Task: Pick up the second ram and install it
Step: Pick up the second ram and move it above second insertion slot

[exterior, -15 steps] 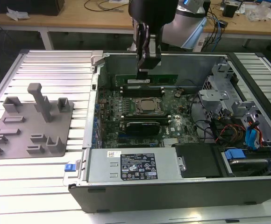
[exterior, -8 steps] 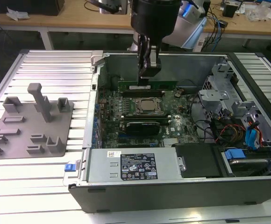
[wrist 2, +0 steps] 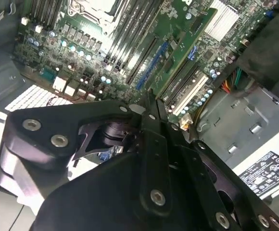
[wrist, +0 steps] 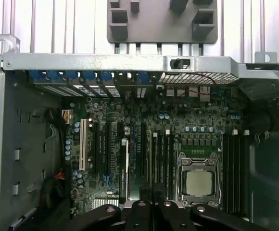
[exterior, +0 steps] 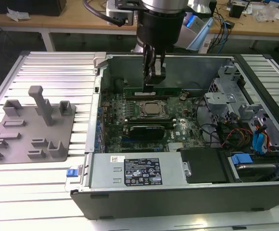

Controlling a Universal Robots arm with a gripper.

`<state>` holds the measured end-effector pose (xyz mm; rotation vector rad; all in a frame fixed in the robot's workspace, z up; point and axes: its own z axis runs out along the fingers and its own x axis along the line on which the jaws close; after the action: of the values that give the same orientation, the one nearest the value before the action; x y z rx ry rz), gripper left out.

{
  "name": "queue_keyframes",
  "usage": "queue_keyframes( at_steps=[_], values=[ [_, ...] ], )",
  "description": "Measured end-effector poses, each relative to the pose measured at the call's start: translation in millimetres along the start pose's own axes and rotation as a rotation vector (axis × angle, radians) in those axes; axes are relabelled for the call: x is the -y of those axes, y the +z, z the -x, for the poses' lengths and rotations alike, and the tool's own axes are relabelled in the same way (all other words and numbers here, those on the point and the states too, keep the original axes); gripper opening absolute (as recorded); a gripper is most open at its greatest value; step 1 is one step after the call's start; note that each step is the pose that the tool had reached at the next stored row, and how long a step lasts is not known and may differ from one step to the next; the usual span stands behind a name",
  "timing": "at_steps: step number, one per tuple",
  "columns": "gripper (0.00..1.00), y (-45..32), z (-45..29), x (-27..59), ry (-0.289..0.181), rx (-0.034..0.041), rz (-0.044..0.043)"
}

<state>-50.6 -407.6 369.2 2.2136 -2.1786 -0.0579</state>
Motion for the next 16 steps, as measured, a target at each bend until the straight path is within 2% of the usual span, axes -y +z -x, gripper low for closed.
queue_keyframes(
  at_steps=[3,6,10,11,14,16],
  values=[
    [0.09,0.6,0.2,0.0,0.0,0.0001,0.0],
    [0.09,7.5,6.5,0.4,0.0,0.0009,0.0],
    [0.09,11.2,11.1,0.7,0.0,0.0025,0.0],
    [0.09,13.5,13.2,0.9,0.0,0.0042,0.0],
    [0.09,27.2,20.1,1.7,0.0,0.0045,0.0],
    [0.09,30.8,22.7,1.9,0.0,0.0045,0.0]
  ],
)
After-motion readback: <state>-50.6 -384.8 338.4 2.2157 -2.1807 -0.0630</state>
